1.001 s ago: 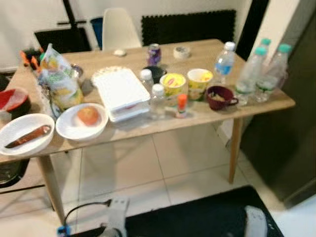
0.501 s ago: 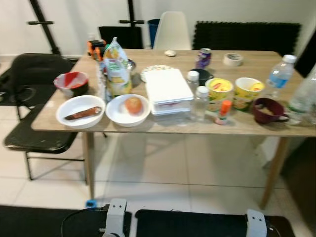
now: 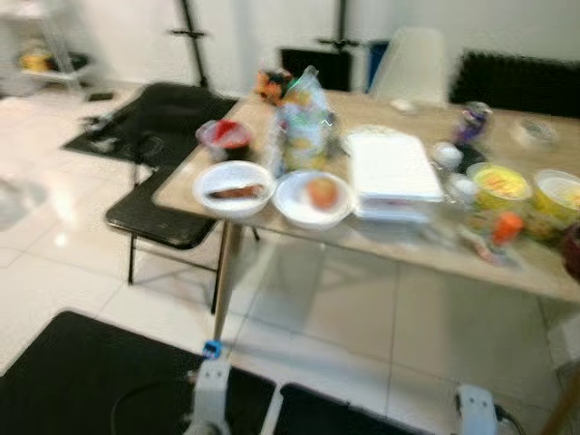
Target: Restocking fridge
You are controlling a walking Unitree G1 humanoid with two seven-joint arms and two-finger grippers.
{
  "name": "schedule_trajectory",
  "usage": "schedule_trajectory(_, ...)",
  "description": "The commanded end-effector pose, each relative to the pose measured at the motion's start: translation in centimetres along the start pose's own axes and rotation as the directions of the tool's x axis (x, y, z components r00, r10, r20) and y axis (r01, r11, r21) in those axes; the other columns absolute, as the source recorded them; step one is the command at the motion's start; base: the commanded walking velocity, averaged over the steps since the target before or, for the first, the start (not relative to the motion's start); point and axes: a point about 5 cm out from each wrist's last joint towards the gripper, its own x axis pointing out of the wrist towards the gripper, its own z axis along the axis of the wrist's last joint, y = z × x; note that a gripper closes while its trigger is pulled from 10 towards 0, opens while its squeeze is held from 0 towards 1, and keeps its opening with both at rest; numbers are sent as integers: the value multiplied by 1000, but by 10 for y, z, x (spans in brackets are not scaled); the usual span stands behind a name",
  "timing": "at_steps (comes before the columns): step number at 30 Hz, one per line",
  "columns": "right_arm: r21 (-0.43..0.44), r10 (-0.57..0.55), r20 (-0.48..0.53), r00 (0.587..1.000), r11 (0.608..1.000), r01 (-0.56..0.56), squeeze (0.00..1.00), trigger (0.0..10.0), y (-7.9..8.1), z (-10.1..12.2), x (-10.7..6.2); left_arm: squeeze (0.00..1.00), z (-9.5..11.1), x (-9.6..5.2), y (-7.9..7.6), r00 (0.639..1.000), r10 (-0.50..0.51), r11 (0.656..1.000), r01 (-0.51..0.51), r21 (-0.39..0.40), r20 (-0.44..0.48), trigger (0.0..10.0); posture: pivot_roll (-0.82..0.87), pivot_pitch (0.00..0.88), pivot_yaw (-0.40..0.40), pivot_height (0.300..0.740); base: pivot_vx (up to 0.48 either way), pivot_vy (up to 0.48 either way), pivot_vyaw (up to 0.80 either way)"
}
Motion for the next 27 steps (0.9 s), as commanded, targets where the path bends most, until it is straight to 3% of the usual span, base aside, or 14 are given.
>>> schedule_trajectory(1,-10,-46,-18,999,999,45,0,10000,-9,-5,-2,0,-1,0,-4,1000,-16,1000,16,0,-6,10000,-17,5,-31,740,0,0,0)
schedule_trajectory(10,-3,-52,-26,998,999,51,0,10000,-9,-8,-3,0,-1,0,-1,1000,-8,1000,8,4,-7,10000,-17,7,-31,740,0,-419,0)
schedule_trajectory(22,3,-50,-24,998,999,50,0,10000,-7,-7,-2,0,-1,0,1,1000,3,1000,-3,-16,-2,10000,-16,7,-31,740,0,0,0)
schedule_trajectory(27,7,-50,-23,998,999,50,0,10000,-7,-7,-2,0,4,-2,17,996,85,994,-83,-70,24,10000,-16,8,-29,740,0,0,0)
